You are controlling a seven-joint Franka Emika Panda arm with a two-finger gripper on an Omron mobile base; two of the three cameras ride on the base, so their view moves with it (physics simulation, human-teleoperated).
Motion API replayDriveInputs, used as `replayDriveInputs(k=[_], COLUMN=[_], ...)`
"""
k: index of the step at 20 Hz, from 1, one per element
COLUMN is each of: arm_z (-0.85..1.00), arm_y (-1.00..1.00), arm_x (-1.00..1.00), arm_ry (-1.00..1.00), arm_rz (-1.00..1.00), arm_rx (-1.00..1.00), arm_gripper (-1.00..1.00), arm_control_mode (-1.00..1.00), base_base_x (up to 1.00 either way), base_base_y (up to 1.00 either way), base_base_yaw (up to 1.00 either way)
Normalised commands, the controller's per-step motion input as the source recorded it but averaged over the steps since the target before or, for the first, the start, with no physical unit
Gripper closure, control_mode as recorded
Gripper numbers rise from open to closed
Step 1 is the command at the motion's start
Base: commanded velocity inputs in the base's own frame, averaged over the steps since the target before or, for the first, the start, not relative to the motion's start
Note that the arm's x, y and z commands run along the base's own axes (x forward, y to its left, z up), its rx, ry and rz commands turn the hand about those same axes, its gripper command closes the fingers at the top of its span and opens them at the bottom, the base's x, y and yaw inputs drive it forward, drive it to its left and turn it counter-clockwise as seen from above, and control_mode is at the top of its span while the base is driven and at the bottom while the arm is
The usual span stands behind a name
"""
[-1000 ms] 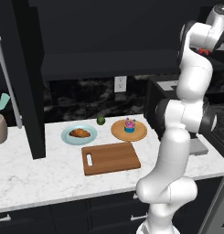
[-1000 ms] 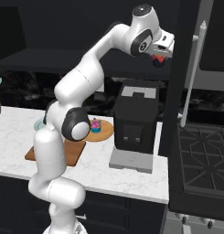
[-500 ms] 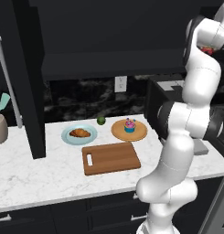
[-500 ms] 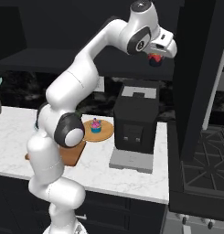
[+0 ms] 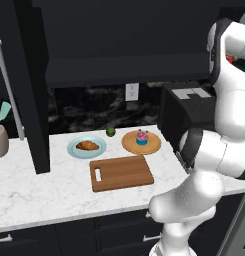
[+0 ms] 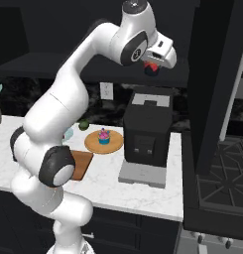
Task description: From the different types of pastries on the counter, select a croissant and place it on the cutting board. Then retrieve a jar of jam from the cabinet and place it alongside the croissant on the cutting board.
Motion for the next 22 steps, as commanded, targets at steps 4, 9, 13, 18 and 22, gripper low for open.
replayDriveInputs(k=[4, 9, 13, 18, 22], arm_z=[-0.03, 0.00, 0.05, 0.25, 0.27], arm_y=[0.72, 0.61, 0.71, 0.93, 0.78], arm_x=[-0.95, -1.00, -0.92, -0.81, -1.00], arm_ry=[-0.18, -0.10, 0.00, 0.07, 0.09], arm_rz=[-0.02, 0.00, 0.00, 0.00, 0.07], arm_rx=[0.00, 0.00, 0.00, 0.00, 0.00], arm_gripper=[1.00, 1.00, 1.00, 1.00, 1.00], arm_control_mode=[-1.00, -1.00, -1.00, -1.00, -1.00], base_base_x=[0.00, 0.00, 0.00, 0.00, 0.00], base_base_y=[0.00, 0.00, 0.00, 0.00, 0.00], base_base_yaw=[0.00, 0.00, 0.00, 0.00, 0.00])
